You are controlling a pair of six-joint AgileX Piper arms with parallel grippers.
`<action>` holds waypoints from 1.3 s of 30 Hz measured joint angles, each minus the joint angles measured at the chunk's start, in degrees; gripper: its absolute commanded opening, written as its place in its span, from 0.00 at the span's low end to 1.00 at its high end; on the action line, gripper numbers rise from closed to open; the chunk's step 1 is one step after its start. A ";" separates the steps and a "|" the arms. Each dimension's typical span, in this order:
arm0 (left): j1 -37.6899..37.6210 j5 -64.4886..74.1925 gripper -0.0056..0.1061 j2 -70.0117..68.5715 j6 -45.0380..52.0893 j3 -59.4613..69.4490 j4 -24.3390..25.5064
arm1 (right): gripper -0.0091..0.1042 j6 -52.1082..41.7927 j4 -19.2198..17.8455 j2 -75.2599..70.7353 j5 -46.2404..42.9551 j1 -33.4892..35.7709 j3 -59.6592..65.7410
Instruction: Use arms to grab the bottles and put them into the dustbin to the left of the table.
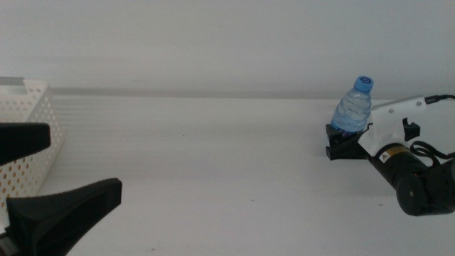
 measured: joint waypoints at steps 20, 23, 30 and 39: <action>0.00 0.00 0.89 0.00 0.00 0.00 0.00 | 0.08 -0.84 -0.02 6.96 5.08 1.20 -11.21; 0.00 0.00 0.89 0.00 0.00 0.00 0.00 | 0.08 -0.37 0.25 4.70 10.04 3.32 -11.18; 0.00 0.00 0.89 0.00 0.00 0.00 0.00 | 0.06 9.52 -7.69 -0.02 30.09 12.13 -24.02; 0.00 0.00 0.89 0.00 0.00 0.00 0.00 | 0.06 17.12 -12.11 10.96 36.03 25.75 -41.81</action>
